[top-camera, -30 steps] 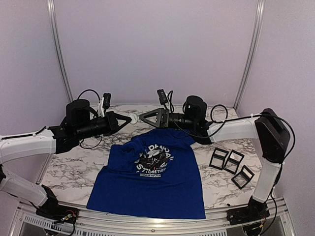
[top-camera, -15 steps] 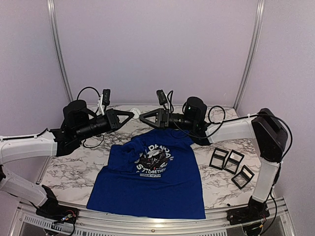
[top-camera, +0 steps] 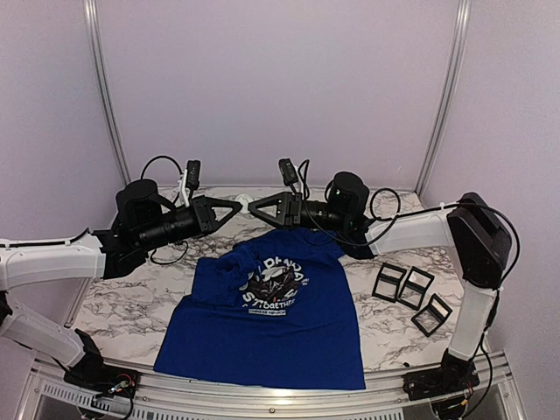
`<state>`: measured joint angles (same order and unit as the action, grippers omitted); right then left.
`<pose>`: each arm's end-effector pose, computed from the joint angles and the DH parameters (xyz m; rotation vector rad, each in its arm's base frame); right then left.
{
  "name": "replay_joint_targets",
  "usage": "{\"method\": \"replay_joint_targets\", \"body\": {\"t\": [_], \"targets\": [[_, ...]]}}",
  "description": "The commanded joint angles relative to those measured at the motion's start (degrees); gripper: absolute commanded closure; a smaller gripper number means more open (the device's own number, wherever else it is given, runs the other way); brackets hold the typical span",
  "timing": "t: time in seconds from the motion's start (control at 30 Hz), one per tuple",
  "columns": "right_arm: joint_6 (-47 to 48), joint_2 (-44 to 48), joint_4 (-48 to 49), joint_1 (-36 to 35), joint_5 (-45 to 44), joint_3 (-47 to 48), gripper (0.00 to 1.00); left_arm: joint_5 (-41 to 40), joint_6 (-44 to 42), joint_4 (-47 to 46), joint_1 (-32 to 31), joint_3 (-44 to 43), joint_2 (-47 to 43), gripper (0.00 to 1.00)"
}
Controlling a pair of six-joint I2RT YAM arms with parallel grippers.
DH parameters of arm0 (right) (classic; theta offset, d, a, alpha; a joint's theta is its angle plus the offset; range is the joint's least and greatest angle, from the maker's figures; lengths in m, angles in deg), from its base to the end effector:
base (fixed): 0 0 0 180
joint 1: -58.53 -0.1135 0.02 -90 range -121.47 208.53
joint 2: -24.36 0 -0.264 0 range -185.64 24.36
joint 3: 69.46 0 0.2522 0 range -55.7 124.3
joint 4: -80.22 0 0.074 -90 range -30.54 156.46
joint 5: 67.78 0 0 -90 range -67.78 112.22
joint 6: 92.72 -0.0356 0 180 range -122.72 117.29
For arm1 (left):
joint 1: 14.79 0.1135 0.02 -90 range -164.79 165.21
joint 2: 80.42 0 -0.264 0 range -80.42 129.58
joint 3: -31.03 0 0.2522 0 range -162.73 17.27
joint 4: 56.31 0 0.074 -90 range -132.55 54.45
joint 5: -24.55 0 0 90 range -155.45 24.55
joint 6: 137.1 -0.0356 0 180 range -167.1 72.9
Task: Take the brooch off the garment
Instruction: Close the brooch securely.
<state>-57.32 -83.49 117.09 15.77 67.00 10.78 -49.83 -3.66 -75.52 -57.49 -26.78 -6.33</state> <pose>0.2931 0.3052 0.2639 -0.6084 1.6776 1.8555 0.2124 -0.2090 0.3022 0.2316 1.6807 -1.3751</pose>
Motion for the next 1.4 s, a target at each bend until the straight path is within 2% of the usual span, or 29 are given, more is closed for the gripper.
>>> {"method": "replay_joint_targets", "body": {"t": [0.0, 0.3, 0.53, 0.77, 1.37], "targets": [[-0.5, -1.1, 1.6, 0.4, 0.8, 0.4, 0.65, 1.2, -0.9, -1.4, -0.4, 0.2, 0.9, 1.00], [-0.5, -1.2, 1.1, 0.6, 0.9, 0.5, 0.65, 2.1, -1.4, -0.7, -0.5, -0.2, 1.6, 1.00], [0.2, -1.0, 0.1, 0.6, 1.0, 0.4, 0.77, 2.1, -1.7, -0.9, -0.8, -0.5, 1.9, 1.00], [0.3, -1.3, -0.3, 0.6, 1.5, 0.2, 0.82, 2.1, -2.0, -0.9, -0.9, -0.8, 1.9, 1.00], [0.8, -2.4, -4.1, 0.6, 2.4, 1.4, 0.85, 2.2, -3.8, 0.4, -1.8, -1.7, 2.2, 1.00]]}}
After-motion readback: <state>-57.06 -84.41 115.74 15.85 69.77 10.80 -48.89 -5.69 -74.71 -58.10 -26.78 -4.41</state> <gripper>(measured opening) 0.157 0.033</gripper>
